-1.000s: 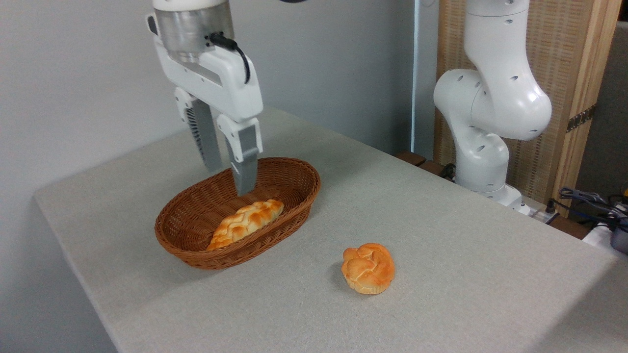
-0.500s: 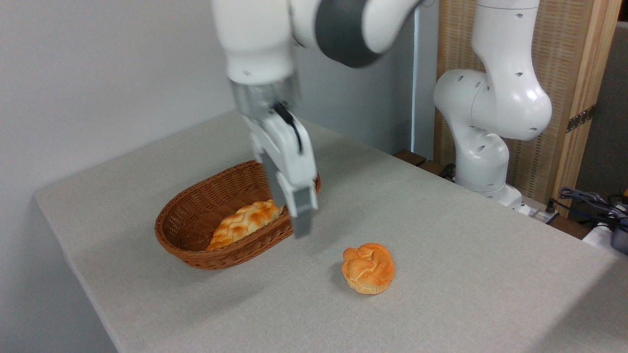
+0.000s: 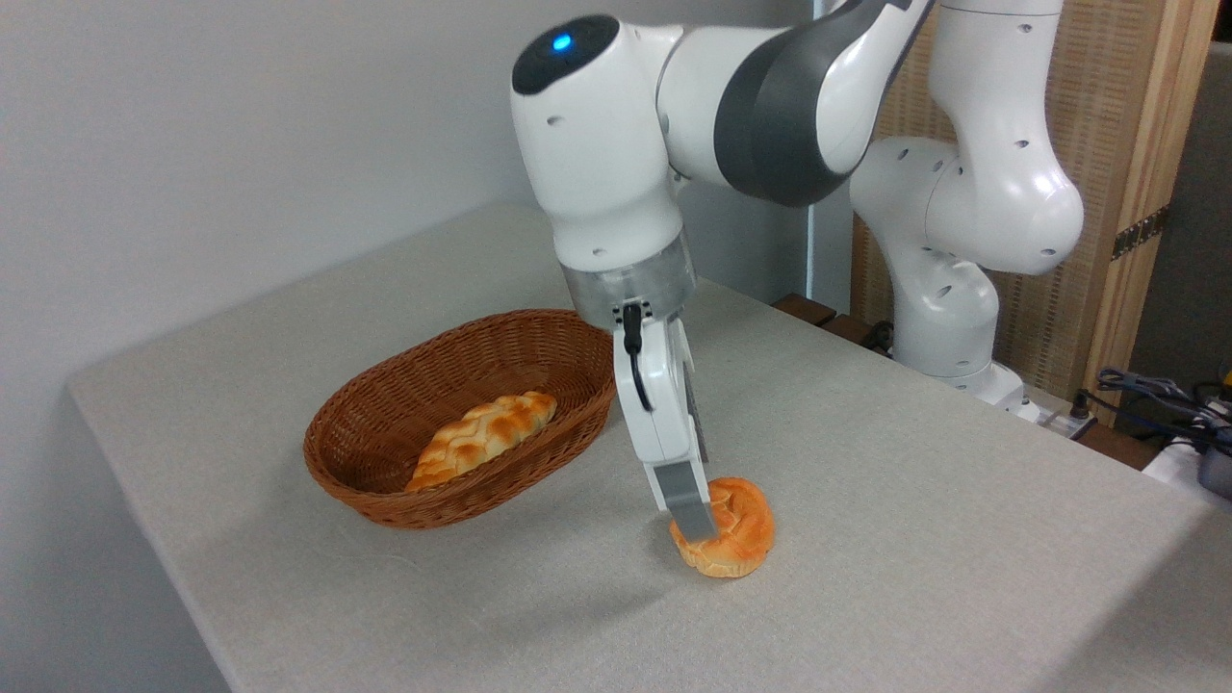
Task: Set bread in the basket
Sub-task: 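Lower the gripper down onto the round orange bun, then close the gripper fingers around the round orange bun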
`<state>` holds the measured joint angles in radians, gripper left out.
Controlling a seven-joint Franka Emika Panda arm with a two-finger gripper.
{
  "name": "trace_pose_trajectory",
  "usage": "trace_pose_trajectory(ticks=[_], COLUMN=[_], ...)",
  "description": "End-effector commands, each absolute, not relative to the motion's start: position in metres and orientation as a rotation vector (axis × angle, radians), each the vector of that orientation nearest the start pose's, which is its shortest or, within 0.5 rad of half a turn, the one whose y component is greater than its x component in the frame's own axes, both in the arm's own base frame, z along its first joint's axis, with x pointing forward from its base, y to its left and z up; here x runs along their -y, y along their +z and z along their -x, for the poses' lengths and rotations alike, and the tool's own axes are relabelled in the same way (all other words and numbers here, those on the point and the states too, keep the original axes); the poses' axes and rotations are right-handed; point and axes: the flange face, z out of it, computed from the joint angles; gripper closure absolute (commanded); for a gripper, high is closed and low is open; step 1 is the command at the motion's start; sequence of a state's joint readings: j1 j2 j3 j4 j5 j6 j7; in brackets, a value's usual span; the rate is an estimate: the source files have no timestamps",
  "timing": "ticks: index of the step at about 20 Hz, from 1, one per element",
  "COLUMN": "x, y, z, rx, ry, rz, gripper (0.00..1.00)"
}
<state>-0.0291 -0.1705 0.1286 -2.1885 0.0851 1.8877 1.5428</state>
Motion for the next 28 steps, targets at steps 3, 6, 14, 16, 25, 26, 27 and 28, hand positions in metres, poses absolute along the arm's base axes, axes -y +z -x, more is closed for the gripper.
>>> trace_pose_trajectory(ticks=[3,6,14,16,25,26,27,28], x=[-0.058,-0.062,-0.063,-0.063,-0.063,-0.063,-0.063,-0.064], y=[0.420,0.413,0.402,0.399,0.399,0.400,0.401,0.401], z=[-0.475,-0.473,-0.474,-0.474,-0.474,-0.474,-0.475,-0.474], rx=[-2.191,-2.187,-2.191,-2.198,-2.201,-2.198,-2.195,-2.197], ry=[0.238,0.252,0.285,0.294,0.304,0.299,0.293,0.298], rz=[2.311,2.326,2.343,2.343,2.349,2.351,2.347,2.349], gripper=[0.00,0.00,0.42,0.49,0.54,0.54,0.54,0.54])
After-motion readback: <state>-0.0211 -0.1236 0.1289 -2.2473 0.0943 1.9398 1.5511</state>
